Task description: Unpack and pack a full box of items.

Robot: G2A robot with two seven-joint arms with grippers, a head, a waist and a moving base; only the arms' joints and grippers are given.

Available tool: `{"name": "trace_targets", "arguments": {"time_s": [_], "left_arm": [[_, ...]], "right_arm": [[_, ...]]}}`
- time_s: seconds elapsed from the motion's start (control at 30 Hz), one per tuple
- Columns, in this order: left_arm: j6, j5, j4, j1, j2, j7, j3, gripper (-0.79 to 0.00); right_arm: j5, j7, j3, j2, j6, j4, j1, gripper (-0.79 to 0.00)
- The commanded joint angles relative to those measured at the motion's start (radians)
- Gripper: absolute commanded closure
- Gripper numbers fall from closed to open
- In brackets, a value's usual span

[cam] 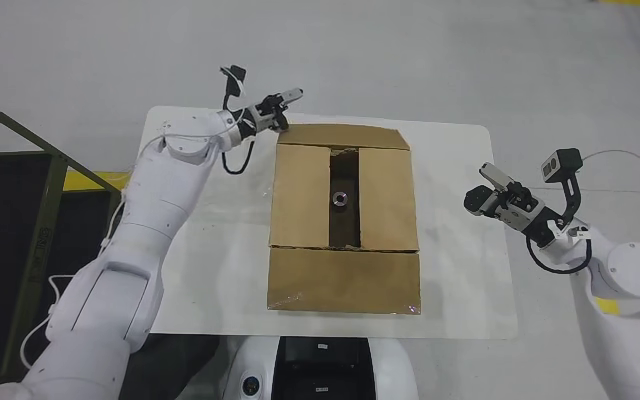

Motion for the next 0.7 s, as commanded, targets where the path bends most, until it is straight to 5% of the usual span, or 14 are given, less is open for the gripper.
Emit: {"name": "trace_targets", "arguments": {"time_s": [0.0, 0.5, 0.67], "left_arm": [[0.000, 0.009, 0.001, -0.001, 0.001, -0.017, 0.001, -0.785], [-0.066, -0.058, -0.020, 0.015, 0.004, 0.025, -0.053, -0.785], [-0.154, -0.097, -0.062, 0.038, 0.011, 0.044, -0.096, -0.785]], "right_arm": [[0.000, 0.000, 0.000, 0.000, 0.000, 0.000, 0.000, -0.785], [0.000, 0.000, 0.000, 0.000, 0.000, 0.000, 0.000, -0.785], [0.000, 0.000, 0.000, 0.000, 0.000, 0.000, 0.000, -0.785]]}}
